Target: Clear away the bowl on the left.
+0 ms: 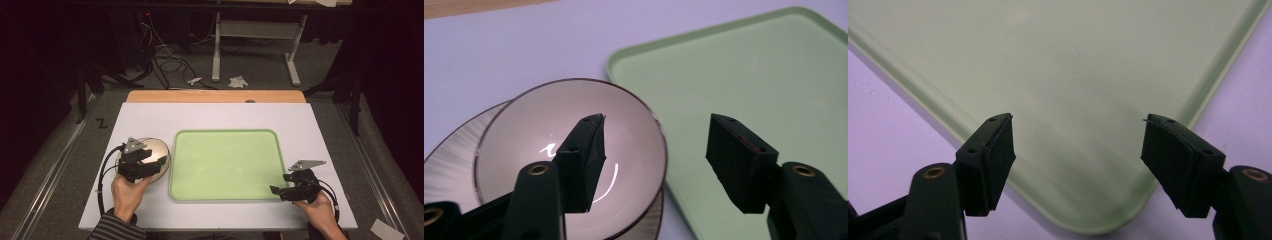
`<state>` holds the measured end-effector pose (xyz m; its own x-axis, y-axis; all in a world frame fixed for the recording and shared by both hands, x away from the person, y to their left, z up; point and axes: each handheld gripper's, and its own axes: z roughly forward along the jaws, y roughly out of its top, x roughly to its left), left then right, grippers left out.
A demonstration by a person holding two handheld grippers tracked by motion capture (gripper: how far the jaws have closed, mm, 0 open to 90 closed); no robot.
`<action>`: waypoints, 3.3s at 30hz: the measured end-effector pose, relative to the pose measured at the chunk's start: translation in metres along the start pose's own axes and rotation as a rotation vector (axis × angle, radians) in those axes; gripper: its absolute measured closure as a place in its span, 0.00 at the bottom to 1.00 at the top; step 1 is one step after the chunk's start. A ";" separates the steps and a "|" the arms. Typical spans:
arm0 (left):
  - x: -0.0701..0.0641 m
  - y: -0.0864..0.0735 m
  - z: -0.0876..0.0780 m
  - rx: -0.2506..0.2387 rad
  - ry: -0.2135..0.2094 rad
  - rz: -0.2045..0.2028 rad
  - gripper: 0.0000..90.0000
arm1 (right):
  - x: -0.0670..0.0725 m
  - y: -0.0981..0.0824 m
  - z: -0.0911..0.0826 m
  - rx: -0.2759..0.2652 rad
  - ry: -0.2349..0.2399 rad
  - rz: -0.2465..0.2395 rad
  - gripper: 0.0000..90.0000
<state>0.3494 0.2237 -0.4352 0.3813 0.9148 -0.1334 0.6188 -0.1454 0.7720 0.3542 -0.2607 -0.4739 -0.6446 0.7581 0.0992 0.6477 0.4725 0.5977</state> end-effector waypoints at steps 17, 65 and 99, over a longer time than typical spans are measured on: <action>0.030 0.000 -0.004 -0.009 0.123 -0.075 0.42 | 0.002 -0.001 -0.003 -0.022 -0.002 -0.016 0.35; 0.087 -0.007 0.043 0.268 0.119 -0.247 0.76 | 0.002 0.000 0.000 0.004 0.009 -0.032 0.34; 0.090 -0.006 0.044 0.262 0.039 -0.303 0.91 | 0.003 0.001 0.002 0.015 0.019 -0.034 0.33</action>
<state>0.4106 0.2905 -0.4789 0.1311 0.9438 -0.3033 0.8556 0.0469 0.5156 0.3539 -0.2576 -0.4747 -0.6739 0.7329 0.0939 0.6309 0.5046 0.5893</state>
